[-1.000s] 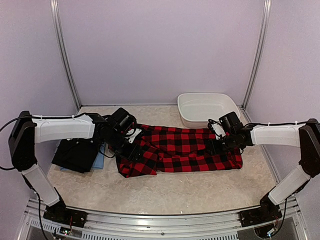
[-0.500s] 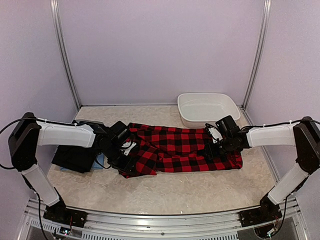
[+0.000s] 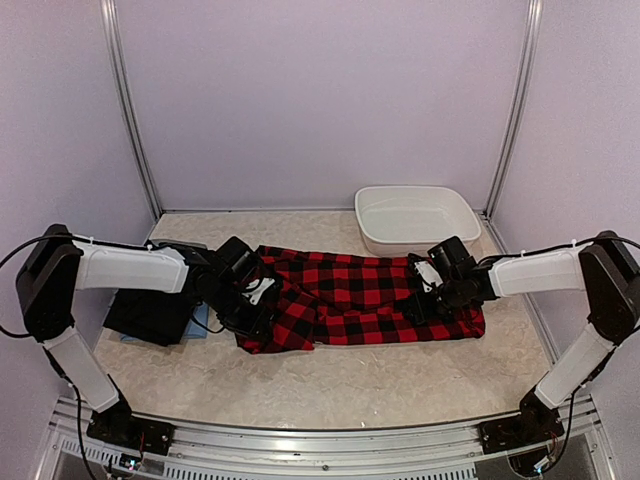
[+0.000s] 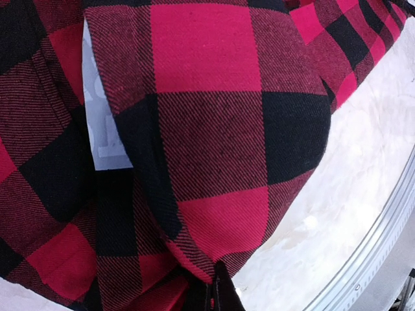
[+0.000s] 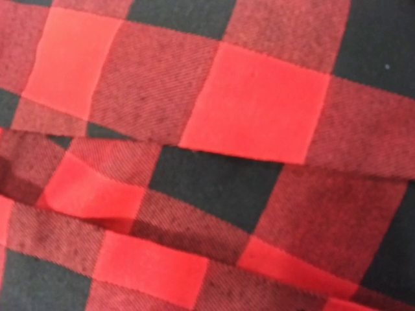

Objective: Fold and stack the long sleeve shirts
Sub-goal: Pick up the sleeve from the rectangle-folded shirt.

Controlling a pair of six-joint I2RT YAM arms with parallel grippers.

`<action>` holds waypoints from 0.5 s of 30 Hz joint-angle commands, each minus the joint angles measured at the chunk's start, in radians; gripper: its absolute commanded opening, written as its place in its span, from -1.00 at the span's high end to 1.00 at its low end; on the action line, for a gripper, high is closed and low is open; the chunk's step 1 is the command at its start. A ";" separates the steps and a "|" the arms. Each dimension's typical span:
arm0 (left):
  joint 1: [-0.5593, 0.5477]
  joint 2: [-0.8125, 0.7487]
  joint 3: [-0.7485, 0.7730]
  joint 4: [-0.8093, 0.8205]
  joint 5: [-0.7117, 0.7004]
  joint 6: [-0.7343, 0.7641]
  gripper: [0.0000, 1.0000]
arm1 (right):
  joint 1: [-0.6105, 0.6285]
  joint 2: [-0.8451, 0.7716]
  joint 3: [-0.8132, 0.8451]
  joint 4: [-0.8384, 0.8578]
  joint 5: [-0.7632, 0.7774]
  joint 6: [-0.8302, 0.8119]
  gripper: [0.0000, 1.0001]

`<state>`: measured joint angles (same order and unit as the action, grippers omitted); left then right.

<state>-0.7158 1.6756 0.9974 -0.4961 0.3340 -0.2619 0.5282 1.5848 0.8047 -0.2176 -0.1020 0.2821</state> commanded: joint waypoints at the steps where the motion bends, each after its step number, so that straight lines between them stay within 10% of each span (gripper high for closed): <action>1: 0.023 -0.006 -0.009 0.021 0.043 0.004 1.00 | 0.015 0.015 -0.010 0.015 -0.011 0.009 -0.02; 15: 0.102 -0.182 0.079 -0.057 0.332 -0.007 1.00 | 0.023 -0.061 0.008 -0.027 0.017 0.011 0.00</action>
<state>-0.6338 1.5425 1.0237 -0.5167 0.5396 -0.2703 0.5415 1.5673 0.8047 -0.2268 -0.1001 0.2863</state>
